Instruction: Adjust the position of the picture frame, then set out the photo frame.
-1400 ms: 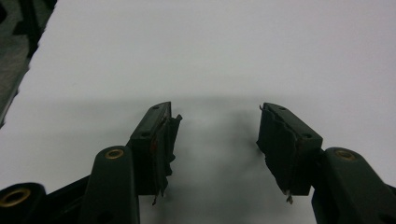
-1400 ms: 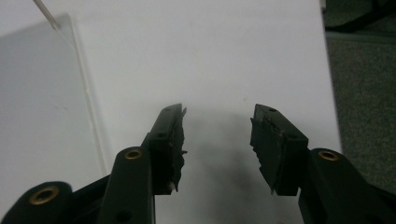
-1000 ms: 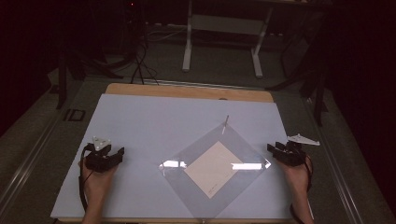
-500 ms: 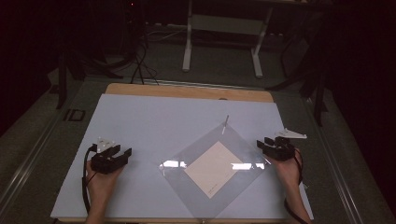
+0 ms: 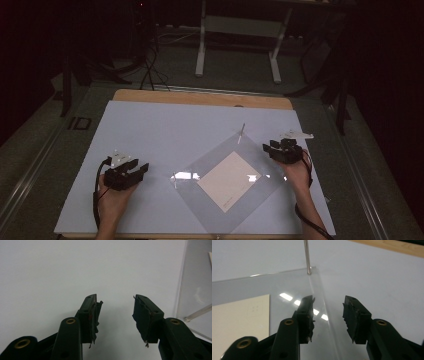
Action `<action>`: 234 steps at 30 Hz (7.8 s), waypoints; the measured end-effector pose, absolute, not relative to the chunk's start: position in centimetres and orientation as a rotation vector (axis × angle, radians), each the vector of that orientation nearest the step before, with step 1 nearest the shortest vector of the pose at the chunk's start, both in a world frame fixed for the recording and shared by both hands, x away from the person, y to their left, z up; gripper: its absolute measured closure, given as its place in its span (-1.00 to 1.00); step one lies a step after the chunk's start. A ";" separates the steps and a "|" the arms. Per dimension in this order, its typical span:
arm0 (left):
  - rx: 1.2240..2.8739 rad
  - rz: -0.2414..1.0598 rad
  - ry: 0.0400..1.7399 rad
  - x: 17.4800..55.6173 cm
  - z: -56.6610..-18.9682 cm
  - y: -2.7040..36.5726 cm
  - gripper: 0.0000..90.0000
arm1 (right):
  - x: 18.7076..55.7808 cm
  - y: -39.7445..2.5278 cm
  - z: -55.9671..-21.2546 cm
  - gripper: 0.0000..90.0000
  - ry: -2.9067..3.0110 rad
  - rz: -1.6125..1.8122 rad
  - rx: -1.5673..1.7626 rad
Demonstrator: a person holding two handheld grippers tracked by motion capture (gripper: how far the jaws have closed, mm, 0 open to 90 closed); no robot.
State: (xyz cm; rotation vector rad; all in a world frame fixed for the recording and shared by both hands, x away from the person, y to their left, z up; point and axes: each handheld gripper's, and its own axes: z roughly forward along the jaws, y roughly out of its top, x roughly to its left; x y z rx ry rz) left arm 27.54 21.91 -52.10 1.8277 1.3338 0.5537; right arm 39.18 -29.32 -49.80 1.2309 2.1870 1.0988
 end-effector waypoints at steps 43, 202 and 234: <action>2.007 0.449 1.052 25.5 -51.8 15.5 0.17 | 45.1 -23.6 -50.1 0.68 2.242 1.115 1.126; 1.719 0.400 1.177 38.0 -53.1 21.1 0.35 | 41.4 -23.9 -50.9 0.79 2.257 1.199 1.194; 1.715 0.437 1.136 38.2 -52.9 20.0 0.70 | 41.2 -24.3 -51.4 0.85 2.219 1.279 1.216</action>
